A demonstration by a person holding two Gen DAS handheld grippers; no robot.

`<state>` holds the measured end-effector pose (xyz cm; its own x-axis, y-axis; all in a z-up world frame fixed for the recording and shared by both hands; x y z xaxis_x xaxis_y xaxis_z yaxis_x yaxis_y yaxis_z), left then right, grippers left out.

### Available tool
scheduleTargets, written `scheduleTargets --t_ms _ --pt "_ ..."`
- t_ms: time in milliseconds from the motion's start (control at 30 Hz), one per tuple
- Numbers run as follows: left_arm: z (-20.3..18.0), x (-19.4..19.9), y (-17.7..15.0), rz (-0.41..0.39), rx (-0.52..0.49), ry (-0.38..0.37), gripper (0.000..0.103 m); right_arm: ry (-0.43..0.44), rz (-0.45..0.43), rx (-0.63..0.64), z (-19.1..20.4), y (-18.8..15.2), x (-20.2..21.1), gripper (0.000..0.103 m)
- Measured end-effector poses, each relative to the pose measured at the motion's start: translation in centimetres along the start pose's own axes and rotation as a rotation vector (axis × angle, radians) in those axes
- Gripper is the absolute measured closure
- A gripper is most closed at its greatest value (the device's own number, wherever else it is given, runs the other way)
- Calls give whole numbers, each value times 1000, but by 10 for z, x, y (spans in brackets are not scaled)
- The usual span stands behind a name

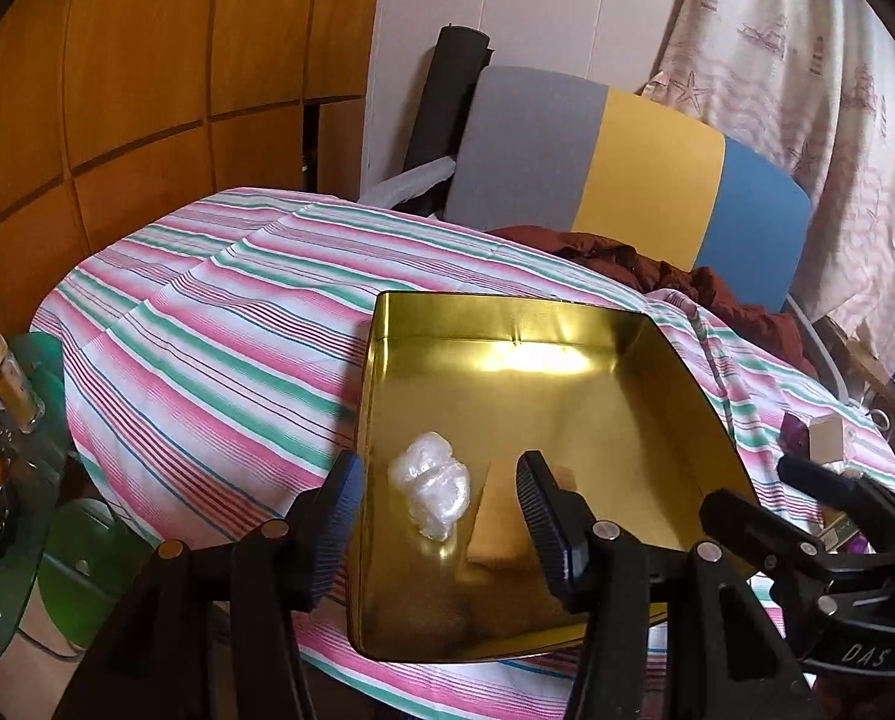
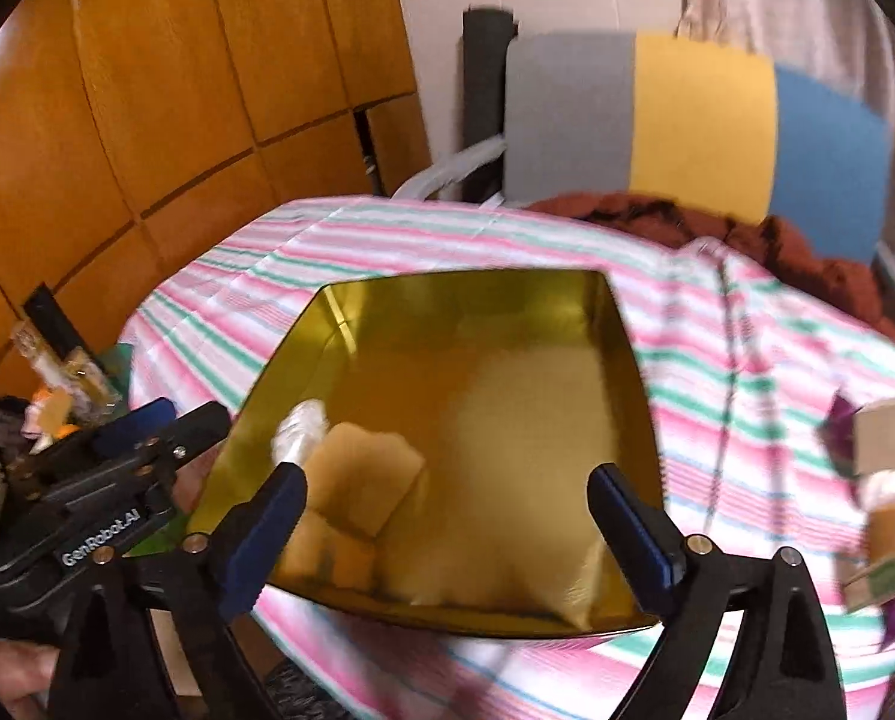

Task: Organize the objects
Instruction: 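Carry both items to the gold tray and open both tools to release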

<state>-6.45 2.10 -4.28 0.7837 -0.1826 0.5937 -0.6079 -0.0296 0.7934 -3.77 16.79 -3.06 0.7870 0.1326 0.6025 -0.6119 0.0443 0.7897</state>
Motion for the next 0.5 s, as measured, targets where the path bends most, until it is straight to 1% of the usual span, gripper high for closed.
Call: scheduleTargets --t_ms 167,233,333,500 --pt "-4 2 -2 6 -2 -2 49 -50 -36 26 -6 1 5 2" --pt "-9 3 -3 4 -20 -10 49 -66 -51 29 -9 2 8 0" --pt "-21 5 -5 2 -67 -27 49 -88 -85 32 -13 5 15 0" --pt "-39 6 -9 8 -112 -47 49 -132 -114 42 -25 5 26 0"
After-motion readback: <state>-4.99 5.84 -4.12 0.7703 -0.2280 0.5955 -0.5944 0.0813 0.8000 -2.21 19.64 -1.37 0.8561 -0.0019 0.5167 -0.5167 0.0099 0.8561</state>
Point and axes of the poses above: each gripper's, at about its wrist camera, not at the fingertips, and x roughly against the way its jaws point, z to its left, y to its top, the point moved 7 cm from there along -x, roughly the way its jaws point, and after that the axes turned 7 degrees about -z, right-handed, at the moved point
